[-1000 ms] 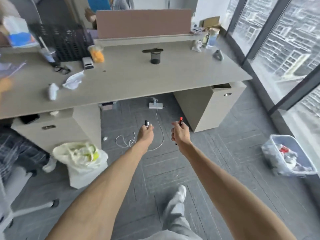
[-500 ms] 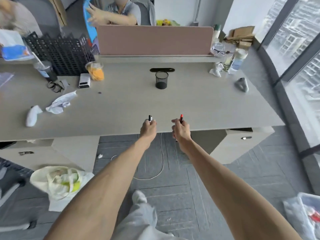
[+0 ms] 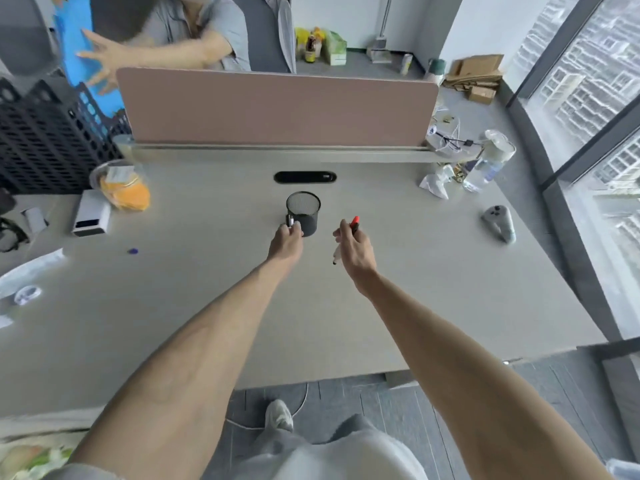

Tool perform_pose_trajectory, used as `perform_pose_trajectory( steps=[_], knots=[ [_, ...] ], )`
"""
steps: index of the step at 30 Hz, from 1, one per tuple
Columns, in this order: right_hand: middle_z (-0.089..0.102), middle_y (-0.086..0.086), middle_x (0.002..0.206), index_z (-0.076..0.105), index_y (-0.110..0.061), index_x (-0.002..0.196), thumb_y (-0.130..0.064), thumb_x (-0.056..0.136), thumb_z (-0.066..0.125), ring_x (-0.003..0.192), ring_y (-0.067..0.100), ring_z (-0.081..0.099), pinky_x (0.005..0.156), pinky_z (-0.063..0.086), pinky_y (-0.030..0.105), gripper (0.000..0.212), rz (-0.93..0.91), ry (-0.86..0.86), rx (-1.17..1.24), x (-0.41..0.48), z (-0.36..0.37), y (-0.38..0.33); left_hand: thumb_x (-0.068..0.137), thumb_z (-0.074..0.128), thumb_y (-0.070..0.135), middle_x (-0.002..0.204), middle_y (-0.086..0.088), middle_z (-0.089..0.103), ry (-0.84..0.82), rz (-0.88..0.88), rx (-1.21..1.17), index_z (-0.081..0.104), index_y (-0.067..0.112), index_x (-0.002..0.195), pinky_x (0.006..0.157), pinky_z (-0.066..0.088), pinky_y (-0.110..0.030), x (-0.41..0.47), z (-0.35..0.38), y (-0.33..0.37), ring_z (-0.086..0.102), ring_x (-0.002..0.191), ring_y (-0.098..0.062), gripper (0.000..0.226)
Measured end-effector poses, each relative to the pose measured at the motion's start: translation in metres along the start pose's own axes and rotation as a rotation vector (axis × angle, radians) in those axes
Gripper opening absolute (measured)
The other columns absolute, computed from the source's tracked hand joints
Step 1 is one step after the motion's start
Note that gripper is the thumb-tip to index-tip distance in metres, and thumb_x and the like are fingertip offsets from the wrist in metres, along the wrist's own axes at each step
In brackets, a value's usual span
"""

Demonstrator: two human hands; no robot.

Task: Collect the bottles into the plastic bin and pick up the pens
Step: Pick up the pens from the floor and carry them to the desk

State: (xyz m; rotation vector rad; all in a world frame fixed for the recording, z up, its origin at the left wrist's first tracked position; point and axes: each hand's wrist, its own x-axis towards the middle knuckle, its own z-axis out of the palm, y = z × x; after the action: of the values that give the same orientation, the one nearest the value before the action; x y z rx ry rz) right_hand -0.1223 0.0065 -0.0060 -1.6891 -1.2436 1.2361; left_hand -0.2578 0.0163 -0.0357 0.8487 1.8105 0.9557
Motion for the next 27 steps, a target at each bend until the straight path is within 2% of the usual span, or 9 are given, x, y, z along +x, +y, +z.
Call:
perform_pose_trajectory(
  steps=[2, 6, 10, 14, 17, 19, 22, 25, 27],
  knots=[
    [0.057, -0.002, 0.066, 0.065, -0.012, 0.098, -0.039, 0.101, 0.038, 0.061, 0.012, 0.055, 0.06, 0.043, 0.028, 0.038, -0.012, -0.003, -0.036, 0.031, 0.003, -0.013, 0.094, 0.035, 0.04, 0.118, -0.02, 0.063, 0.015, -0.002, 0.054, 0.057, 0.006, 0.108, 0.093, 0.047, -0.045, 0.026, 0.002, 0.015, 0.058, 0.11, -0.038, 0.043],
    [0.068, 0.016, 0.069, 0.067, -0.001, 0.088, -0.037, 0.095, 0.045, 0.072, 0.035, 0.066, 0.077, 0.057, 0.046, 0.043, -0.049, 0.011, -0.069, 0.09, 0.016, -0.03, 0.097, 0.036, 0.037, 0.119, -0.022, 0.061, 0.055, 0.024, 0.116, 0.057, 0.001, 0.112, 0.094, 0.048, -0.047, 0.08, 0.011, 0.042, 0.057, 0.11, -0.039, 0.044],
    [0.073, 0.019, 0.073, 0.066, 0.004, 0.086, -0.033, 0.089, 0.055, 0.077, 0.037, 0.071, 0.078, 0.058, 0.051, 0.039, -0.007, -0.062, -0.087, 0.137, 0.022, -0.036, 0.096, 0.038, 0.038, 0.116, -0.019, 0.062, 0.068, 0.035, 0.073, 0.056, 0.004, 0.109, 0.093, 0.048, -0.047, 0.113, 0.024, 0.057, 0.058, 0.108, -0.035, 0.04],
    [0.076, 0.009, 0.072, 0.065, -0.018, 0.067, -0.03, 0.085, 0.058, 0.077, 0.027, 0.073, 0.079, 0.059, 0.047, 0.023, -0.013, -0.133, -0.127, 0.172, 0.029, -0.032, 0.095, 0.039, 0.035, 0.078, -0.019, 0.053, 0.076, 0.033, 0.113, 0.042, 0.012, 0.077, 0.071, 0.041, -0.035, 0.139, 0.037, 0.064, 0.051, 0.072, -0.028, 0.029],
    [0.075, 0.006, 0.072, 0.061, -0.024, 0.061, -0.027, 0.086, 0.059, 0.078, 0.028, 0.072, 0.076, 0.059, 0.043, 0.025, -0.017, -0.16, -0.188, 0.184, 0.032, -0.033, 0.094, 0.039, 0.028, 0.071, -0.015, 0.047, 0.057, 0.039, 0.147, 0.036, 0.013, 0.072, 0.06, 0.033, -0.032, 0.147, 0.042, 0.067, 0.042, 0.065, -0.022, 0.027],
    [0.07, 0.001, 0.063, 0.059, -0.024, 0.061, -0.025, 0.088, 0.06, 0.08, 0.031, 0.072, 0.073, 0.06, 0.041, 0.027, -0.014, -0.185, -0.199, 0.191, 0.034, -0.033, 0.094, 0.04, 0.028, 0.072, -0.014, 0.047, 0.044, 0.027, 0.177, 0.038, 0.011, 0.074, 0.062, 0.034, -0.033, 0.153, 0.043, 0.062, 0.042, 0.065, -0.023, 0.026],
    [0.068, -0.001, 0.063, 0.062, -0.023, 0.064, -0.024, 0.087, 0.062, 0.079, 0.03, 0.073, 0.076, 0.06, 0.044, 0.023, -0.034, -0.24, -0.203, 0.198, 0.04, -0.032, 0.095, 0.04, 0.031, 0.071, -0.014, 0.05, 0.032, 0.021, 0.185, 0.044, 0.01, 0.076, 0.064, 0.042, -0.035, 0.162, 0.042, 0.051, 0.048, 0.063, -0.023, 0.029],
    [0.072, 0.009, 0.078, 0.07, -0.015, 0.087, -0.025, 0.089, 0.063, 0.079, 0.031, 0.073, 0.074, 0.061, 0.045, 0.012, -0.053, -0.321, -0.169, 0.2, 0.043, -0.032, 0.095, 0.036, 0.037, 0.065, -0.013, 0.047, 0.015, 0.032, 0.155, 0.04, 0.016, 0.067, 0.065, 0.051, -0.039, 0.159, 0.033, 0.051, 0.05, 0.054, -0.017, 0.035],
    [0.075, 0.014, 0.089, 0.069, -0.012, 0.097, -0.024, 0.091, 0.061, 0.08, 0.03, 0.074, 0.072, 0.062, 0.045, 0.016, -0.042, -0.327, -0.159, 0.198, 0.043, -0.032, 0.093, 0.032, 0.042, 0.078, -0.011, 0.048, 0.037, 0.02, 0.171, 0.034, 0.025, 0.066, 0.077, 0.052, -0.042, 0.154, 0.023, 0.053, 0.049, 0.071, -0.017, 0.032]
  ],
)
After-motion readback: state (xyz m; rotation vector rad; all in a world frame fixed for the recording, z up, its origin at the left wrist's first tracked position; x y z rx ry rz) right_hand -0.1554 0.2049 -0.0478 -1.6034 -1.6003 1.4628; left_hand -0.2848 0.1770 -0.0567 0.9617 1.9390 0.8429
